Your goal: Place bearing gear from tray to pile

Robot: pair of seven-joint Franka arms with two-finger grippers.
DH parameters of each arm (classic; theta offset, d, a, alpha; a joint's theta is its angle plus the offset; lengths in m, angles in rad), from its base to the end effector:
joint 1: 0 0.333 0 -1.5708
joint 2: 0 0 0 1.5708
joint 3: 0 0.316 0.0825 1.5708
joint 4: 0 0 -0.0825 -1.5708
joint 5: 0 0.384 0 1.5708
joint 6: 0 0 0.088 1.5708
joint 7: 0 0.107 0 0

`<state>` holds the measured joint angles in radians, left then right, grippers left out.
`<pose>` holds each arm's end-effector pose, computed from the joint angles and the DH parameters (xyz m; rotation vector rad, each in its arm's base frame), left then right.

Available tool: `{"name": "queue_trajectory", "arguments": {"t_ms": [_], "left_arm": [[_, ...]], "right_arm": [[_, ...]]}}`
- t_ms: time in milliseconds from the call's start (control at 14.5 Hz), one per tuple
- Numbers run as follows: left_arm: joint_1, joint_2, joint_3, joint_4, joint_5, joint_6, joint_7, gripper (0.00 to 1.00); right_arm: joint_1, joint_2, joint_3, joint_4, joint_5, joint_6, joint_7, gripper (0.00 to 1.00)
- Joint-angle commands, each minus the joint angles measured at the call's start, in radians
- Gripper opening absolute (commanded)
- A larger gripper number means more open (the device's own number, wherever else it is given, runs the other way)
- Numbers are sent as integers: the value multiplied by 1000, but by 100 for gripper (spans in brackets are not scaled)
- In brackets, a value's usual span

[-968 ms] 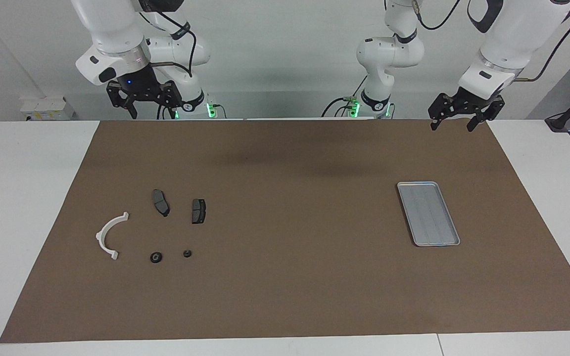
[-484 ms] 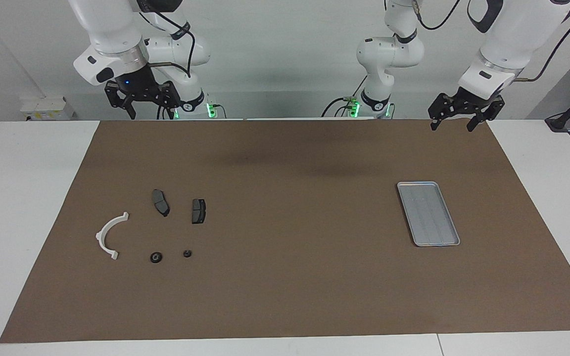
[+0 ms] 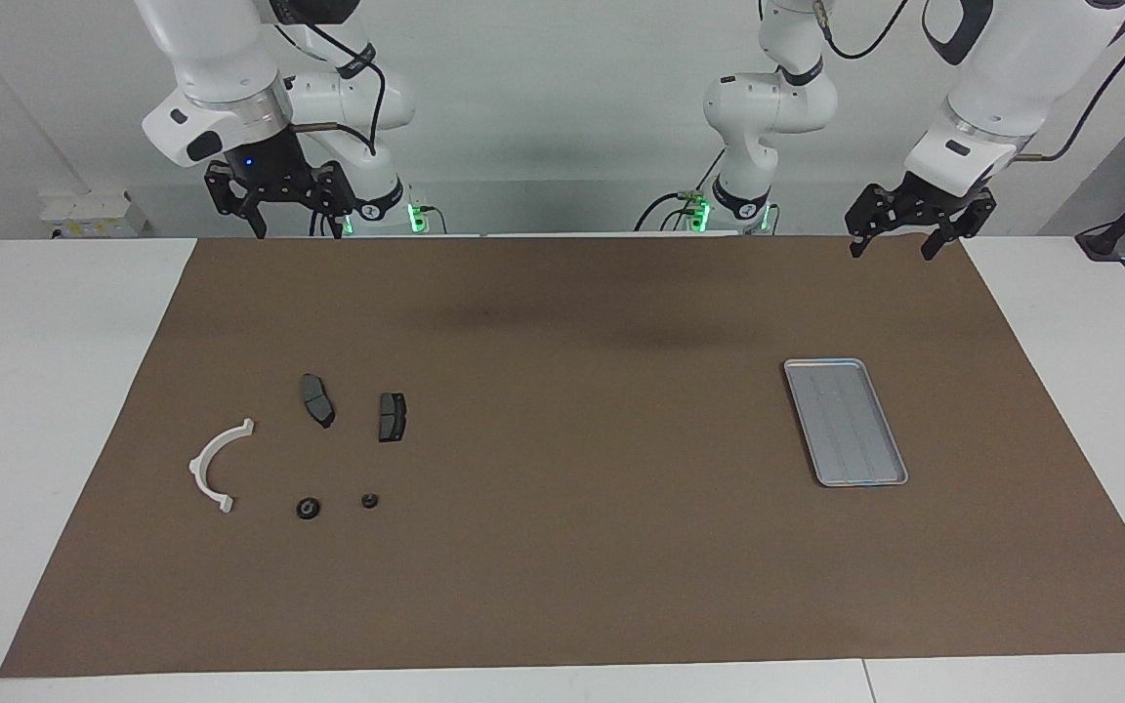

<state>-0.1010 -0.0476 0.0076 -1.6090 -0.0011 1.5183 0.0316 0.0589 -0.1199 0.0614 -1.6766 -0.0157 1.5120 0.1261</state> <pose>0.5316 -0.0498 0.6280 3.1346 -0.1962 -0.0677 0.5064 0.0614 0.6336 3.1125 -0.0109 -0.0650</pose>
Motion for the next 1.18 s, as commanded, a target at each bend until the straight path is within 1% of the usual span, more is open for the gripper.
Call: {"name": "queue_trajectory", "arguments": {"t_ms": [0, 1106], "left_arm": [[-9, -11, 11, -9, -13, 5, 4, 100], [-9, -11, 11, -9, -13, 5, 4, 100]], "right_arm": [[-11, -9, 2, -9, 3, 16, -17, 100], [-34, -9, 2, -9, 3, 14, -23, 100]]}}
